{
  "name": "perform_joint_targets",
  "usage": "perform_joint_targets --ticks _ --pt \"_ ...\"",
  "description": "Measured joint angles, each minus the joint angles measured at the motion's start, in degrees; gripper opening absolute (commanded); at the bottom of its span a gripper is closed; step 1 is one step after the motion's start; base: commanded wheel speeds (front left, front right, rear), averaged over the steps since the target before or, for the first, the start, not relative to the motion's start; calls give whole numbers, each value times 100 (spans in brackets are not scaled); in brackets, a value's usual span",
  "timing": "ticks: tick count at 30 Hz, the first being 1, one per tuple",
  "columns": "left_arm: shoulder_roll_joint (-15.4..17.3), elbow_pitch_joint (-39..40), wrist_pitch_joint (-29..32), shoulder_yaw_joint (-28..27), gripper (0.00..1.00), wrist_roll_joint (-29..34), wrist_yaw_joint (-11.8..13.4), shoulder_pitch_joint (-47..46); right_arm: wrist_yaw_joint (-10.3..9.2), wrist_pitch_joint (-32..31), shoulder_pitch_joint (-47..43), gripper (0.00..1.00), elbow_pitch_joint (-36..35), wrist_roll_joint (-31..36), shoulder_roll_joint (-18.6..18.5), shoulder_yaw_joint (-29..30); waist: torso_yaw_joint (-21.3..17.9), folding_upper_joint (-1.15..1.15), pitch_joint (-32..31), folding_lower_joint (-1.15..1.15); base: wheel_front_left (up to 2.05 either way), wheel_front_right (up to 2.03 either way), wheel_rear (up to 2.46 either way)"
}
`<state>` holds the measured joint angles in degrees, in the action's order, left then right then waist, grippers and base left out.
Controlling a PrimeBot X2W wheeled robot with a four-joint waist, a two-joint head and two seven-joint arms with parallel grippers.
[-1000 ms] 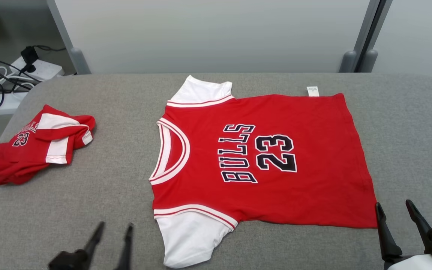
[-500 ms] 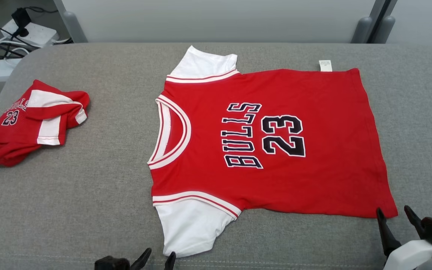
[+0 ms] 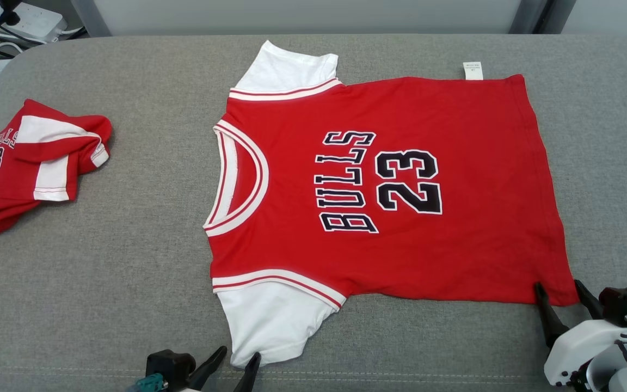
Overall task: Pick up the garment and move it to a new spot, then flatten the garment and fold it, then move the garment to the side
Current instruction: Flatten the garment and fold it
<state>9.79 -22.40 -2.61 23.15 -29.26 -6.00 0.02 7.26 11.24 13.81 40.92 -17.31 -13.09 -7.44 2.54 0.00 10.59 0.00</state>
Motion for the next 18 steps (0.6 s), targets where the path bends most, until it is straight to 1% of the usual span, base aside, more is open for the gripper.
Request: perform_joint_targets --ticks 2,3,4,6,10,12,14,18 --pt "8 -29 -1 18 100 -10 -8 -88 0 22 121 100 92 -93 -11 -100 -8 0 29 0 0 0 0" --pt "12 -33 -2 32 44 -11 -8 -119 0 20 171 81 126 -148 -21 -153 -11 0 46 0 0 0 0" --pt "13 -40 -3 47 0 -20 -33 -155 0 21 232 0 182 -221 -34 -226 -14 0 66 0 0 0 0" --pt "29 -79 -36 144 0 -27 -49 -225 1 33 363 0 283 -420 -52 -307 -5 0 89 0 0 0 0" --pt "32 -59 -22 215 0 -113 -57 -236 8 86 330 0 258 -653 -104 -405 23 0 71 0 0 0 0" --pt "69 29 157 277 0 -187 -57 -215 9 120 237 0 211 -773 -149 -390 35 0 72 0 0 0 0" --pt "93 212 275 321 0 -323 -101 -79 9 141 50 0 48 -899 -183 -316 46 0 74 0 0 0 0" --pt "316 643 558 328 0 -494 -99 240 25 148 -415 0 -353 -1053 -235 -120 37 0 75 0 0 0 0"
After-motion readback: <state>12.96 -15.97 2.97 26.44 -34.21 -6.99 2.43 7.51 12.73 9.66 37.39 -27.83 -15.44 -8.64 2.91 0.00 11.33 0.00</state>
